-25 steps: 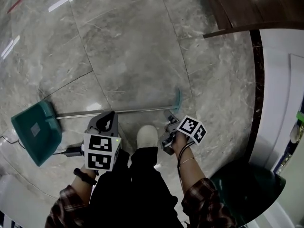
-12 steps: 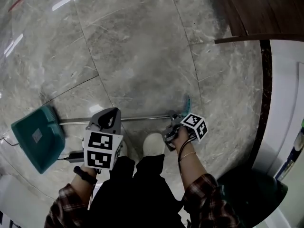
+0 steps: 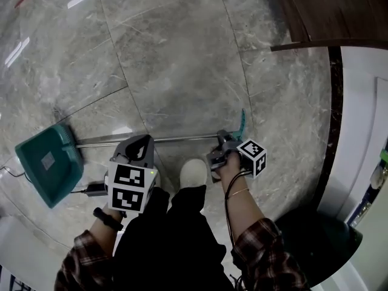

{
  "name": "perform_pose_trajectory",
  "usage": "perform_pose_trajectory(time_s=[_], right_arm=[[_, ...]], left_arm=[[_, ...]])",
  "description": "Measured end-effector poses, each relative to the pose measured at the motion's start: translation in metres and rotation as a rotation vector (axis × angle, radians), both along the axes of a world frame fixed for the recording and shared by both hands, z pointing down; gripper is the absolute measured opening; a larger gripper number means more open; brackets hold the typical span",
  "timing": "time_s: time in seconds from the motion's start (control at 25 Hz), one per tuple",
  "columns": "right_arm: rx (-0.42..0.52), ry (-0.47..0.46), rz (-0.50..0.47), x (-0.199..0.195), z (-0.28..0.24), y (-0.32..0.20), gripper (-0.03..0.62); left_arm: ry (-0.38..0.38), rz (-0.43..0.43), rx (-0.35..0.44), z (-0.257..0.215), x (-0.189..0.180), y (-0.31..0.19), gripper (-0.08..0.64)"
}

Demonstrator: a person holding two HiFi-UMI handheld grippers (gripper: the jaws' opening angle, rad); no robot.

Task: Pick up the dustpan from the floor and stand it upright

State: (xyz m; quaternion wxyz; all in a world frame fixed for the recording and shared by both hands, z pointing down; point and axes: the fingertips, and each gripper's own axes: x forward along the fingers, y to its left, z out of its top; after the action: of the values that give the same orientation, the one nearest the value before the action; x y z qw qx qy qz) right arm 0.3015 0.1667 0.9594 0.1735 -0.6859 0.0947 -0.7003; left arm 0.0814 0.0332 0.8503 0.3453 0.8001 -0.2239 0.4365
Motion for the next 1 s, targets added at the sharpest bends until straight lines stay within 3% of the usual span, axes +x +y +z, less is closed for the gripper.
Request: perform_pose_trajectory(time_s=[0.36, 0.8, 1.0], right_arm=[[0.124, 0.132, -0.026, 0.020, -0.147, -0.055, 0.083], [0.183, 0.285, -0.068, 0.032, -0.329, -0.086, 0.086], [0.238, 0.351, -0.160, 0.026, -0.398, -0.113, 0.091]], left_arm=[[0.035, -0.021, 0.048, -0.119, 0.004, -0.006, 0.002], [0.051, -0.121, 0.112, -0.275, -0.028, -0.009, 0.002], [0.048, -0.235, 0.143, -0.321, -0.054, -0.013, 0.002]])
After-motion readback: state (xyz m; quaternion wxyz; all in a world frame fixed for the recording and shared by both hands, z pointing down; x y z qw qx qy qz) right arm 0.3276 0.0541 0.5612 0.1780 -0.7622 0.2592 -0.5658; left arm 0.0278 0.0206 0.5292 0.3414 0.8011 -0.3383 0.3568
